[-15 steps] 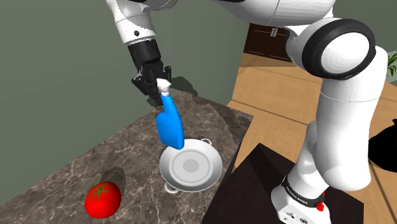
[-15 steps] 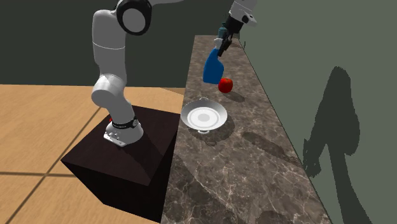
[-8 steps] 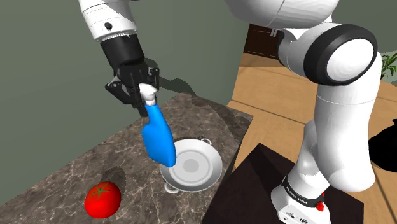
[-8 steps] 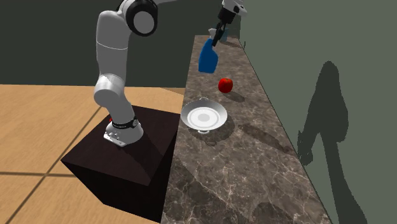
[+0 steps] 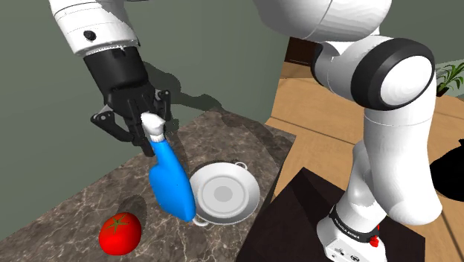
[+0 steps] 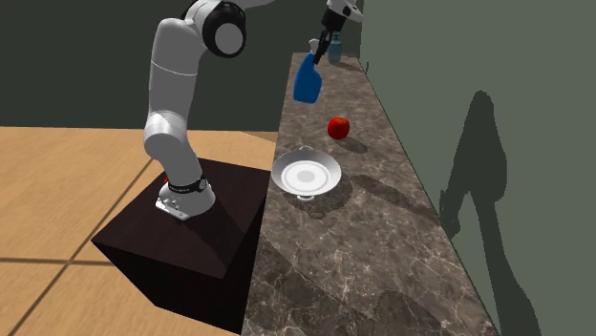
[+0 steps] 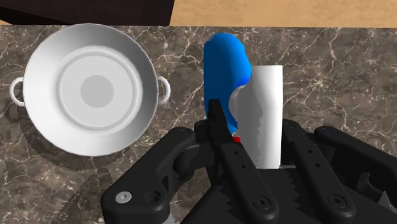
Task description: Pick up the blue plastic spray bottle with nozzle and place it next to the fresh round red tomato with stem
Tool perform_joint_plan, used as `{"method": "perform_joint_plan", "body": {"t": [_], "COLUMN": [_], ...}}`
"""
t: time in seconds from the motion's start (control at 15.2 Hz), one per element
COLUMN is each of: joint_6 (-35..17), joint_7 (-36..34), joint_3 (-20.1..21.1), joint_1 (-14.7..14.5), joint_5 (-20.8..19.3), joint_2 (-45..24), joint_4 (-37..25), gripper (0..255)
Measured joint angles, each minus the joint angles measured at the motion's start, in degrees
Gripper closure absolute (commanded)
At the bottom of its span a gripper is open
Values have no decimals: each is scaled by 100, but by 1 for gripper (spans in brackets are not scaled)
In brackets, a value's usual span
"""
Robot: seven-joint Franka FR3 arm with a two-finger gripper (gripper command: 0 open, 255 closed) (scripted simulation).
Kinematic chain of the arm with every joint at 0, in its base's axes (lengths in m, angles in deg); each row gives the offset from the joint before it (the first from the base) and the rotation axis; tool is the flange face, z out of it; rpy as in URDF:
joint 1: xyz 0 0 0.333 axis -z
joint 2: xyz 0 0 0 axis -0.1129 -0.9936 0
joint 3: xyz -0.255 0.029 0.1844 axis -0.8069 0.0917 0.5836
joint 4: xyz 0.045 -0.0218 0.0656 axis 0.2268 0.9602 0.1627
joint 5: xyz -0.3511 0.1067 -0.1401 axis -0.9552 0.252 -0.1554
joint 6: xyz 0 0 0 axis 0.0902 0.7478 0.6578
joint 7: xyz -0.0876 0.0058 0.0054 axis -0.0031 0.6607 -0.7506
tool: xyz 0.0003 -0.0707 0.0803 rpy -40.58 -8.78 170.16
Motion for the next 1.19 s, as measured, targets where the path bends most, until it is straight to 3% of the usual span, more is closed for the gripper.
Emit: {"method": "perform_joint_plan", "body": {"t": [1.19], "joint_6": [-1577], "joint_7": [349], "joint_3": [-47], "joint_1": [101], "joint_5": [11], "joint_2": [452], "joint_4": [2058], "gripper": [255]}}
